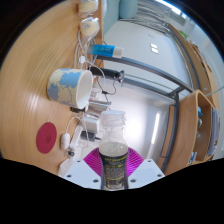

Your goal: Pour water

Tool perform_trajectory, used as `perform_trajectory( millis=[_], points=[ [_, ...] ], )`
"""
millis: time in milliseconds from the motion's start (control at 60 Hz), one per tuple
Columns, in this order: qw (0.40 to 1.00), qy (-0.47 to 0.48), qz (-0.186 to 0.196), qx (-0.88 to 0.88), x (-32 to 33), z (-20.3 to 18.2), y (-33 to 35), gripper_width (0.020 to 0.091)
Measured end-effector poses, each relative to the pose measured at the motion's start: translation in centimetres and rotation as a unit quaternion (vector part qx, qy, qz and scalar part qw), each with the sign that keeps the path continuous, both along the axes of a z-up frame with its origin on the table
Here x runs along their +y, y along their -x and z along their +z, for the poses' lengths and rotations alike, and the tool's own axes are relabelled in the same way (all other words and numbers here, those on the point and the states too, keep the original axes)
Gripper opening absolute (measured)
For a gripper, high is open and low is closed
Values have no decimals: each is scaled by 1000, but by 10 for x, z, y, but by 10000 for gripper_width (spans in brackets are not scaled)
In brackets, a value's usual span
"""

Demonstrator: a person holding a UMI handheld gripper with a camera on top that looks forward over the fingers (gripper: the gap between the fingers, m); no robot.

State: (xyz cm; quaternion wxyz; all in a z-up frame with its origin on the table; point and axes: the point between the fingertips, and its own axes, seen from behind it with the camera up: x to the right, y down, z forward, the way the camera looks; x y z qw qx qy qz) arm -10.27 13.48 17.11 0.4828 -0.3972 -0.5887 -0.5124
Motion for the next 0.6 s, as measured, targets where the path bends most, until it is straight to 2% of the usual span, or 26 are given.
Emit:
perform_trajectory(
  millis=[233, 317, 600],
  points=[
    [985, -45, 16, -165, 14, -3, 43, 261],
    [975, -60, 8, -212, 17, -5, 46, 263],
    [978, -58, 10, -201, 21, -12, 48, 263]
  ],
)
